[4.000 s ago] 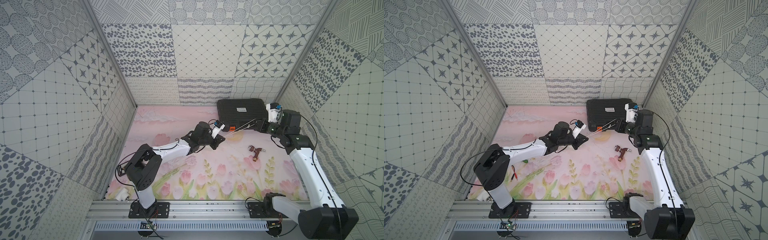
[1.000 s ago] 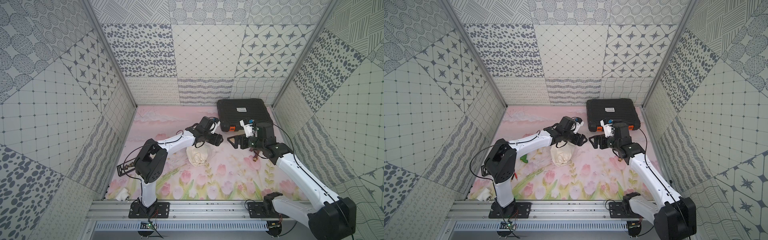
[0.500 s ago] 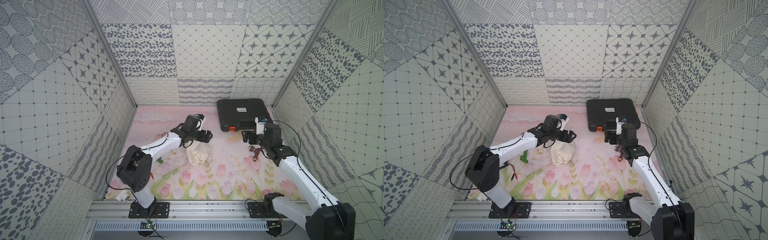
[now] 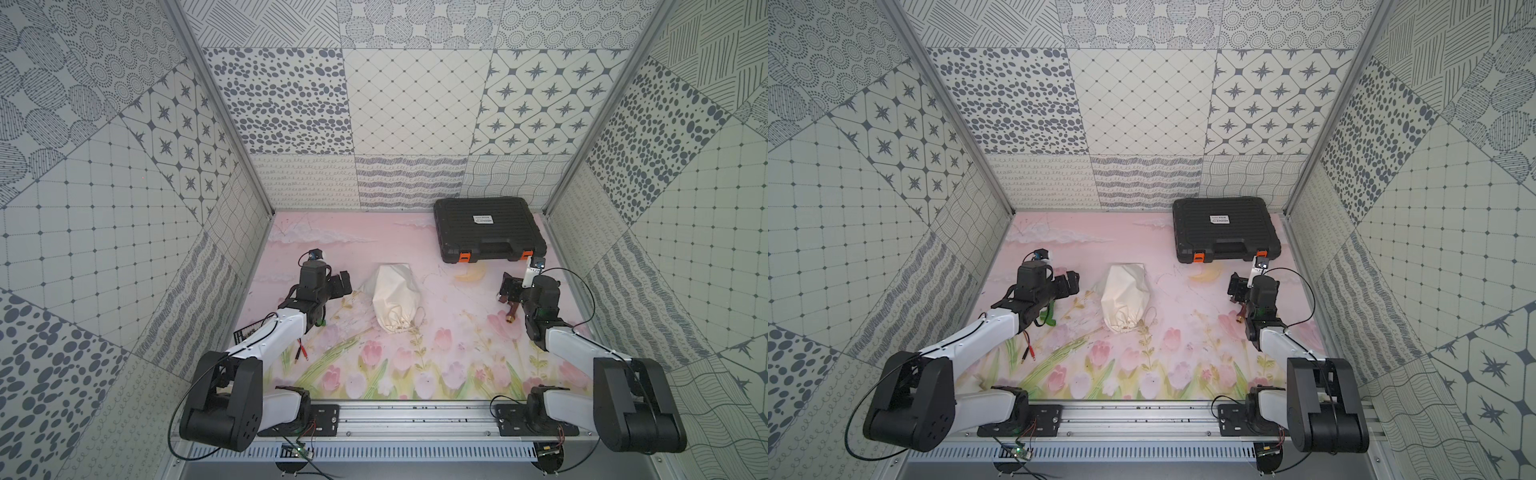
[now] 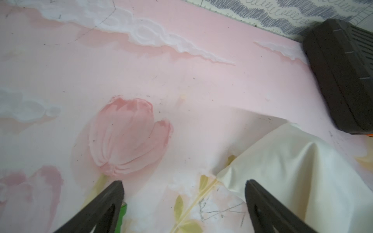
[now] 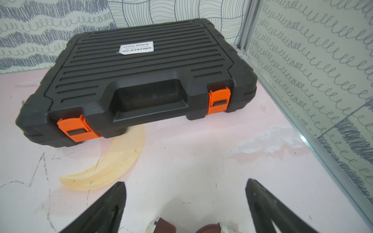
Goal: Close the soil bag
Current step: Place the soil bag at the center of the board, then reset both arms
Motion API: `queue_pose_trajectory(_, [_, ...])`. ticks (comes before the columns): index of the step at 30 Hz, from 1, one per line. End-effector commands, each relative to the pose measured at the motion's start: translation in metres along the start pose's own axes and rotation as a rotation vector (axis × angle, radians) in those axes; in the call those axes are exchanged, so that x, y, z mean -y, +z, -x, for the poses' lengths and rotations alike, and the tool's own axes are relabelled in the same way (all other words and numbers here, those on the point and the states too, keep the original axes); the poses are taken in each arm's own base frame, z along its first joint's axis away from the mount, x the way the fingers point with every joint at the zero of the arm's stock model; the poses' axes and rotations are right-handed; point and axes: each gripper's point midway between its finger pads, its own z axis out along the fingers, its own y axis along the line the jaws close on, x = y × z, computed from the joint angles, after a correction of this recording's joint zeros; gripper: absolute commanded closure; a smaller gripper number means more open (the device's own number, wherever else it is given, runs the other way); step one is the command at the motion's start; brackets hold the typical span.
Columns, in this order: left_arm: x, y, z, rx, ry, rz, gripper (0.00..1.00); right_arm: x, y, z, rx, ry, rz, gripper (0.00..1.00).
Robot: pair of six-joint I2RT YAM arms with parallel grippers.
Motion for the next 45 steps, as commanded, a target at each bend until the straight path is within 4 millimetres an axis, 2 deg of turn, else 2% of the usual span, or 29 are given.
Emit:
queue_pose_trajectory(1, [-0.025, -0.003, 0.034, 0.229, -0.025, 0.071, 0.01, -0.006, -0.006, 0.051, 0.218, -0.012, 0.027, 0.03])
queue_pose_trajectory(4, [-0.026, 0.003, 0.037, 0.207, -0.028, 0.051, 0.01, -0.011, -0.005, 0.054, 0.231, -0.020, 0.057, 0.03])
queue_pose_trajectory(7, [-0.013, 0.004, 0.037, 0.203, 0.018, -0.019, 0.01, -0.020, -0.001, 0.058, 0.232, -0.022, 0.105, 0.03])
queue_pose_trajectory(9, [-0.010, -0.004, 0.037, 0.243, 0.024, -0.051, 0.01, -0.025, 0.001, 0.056, 0.236, 0.006, 0.133, 0.03])
queue_pose_trajectory(15, [-0.025, -0.037, 0.045, 0.511, 0.156, 0.021, 0.01, -0.032, 0.012, 0.065, 0.303, 0.030, 0.170, 0.03])
queue_pose_trajectory(19, [-0.010, -0.022, 0.048, 0.465, 0.184, -0.051, 0.01, -0.037, 0.014, 0.065, 0.316, 0.006, 0.194, 0.03])
queue_pose_trajectory(21, [-0.011, -0.015, 0.053, 0.437, 0.172, -0.034, 0.01, -0.040, 0.021, 0.062, 0.302, 0.001, 0.200, 0.03])
queue_pose_trajectory(25, [-0.011, -0.018, 0.053, 0.461, 0.174, -0.036, 0.01, -0.047, 0.028, 0.063, 0.268, -0.001, 0.227, 0.03])
queue_pose_trajectory(28, [-0.022, -0.021, 0.035, 0.411, 0.134, -0.001, 0.01, -0.048, 0.019, 0.068, 0.250, -0.011, 0.238, 0.03])
queue_pose_trajectory(31, [-0.029, -0.013, 0.013, 0.346, 0.127, 0.011, 0.01, -0.044, 0.019, 0.052, 0.106, -0.051, 0.208, 0.03])
queue_pose_trajectory(34, [-0.025, -0.009, 0.017, 0.423, 0.156, -0.014, 0.01, -0.044, 0.011, 0.049, 0.131, -0.050, 0.224, 0.03])
queue_pose_trajectory(36, [-0.022, 0.007, 0.008, 0.387, 0.180, -0.035, 0.01, -0.045, 0.013, 0.048, 0.127, -0.043, 0.231, 0.03])
queue_pose_trajectory(38, [-0.013, 0.015, 0.002, 0.381, 0.213, -0.086, 0.01, -0.049, 0.011, 0.045, 0.117, -0.049, 0.253, 0.03])
queue_pose_trajectory(41, [-0.014, 0.025, -0.002, 0.335, 0.204, -0.087, 0.01, -0.045, 0.006, 0.041, 0.121, -0.039, 0.243, 0.03])
queue_pose_trajectory(45, [-0.011, 0.031, -0.002, 0.297, 0.214, -0.101, 0.01, -0.048, 0.008, 0.014, 0.102, -0.050, 0.264, 0.03])
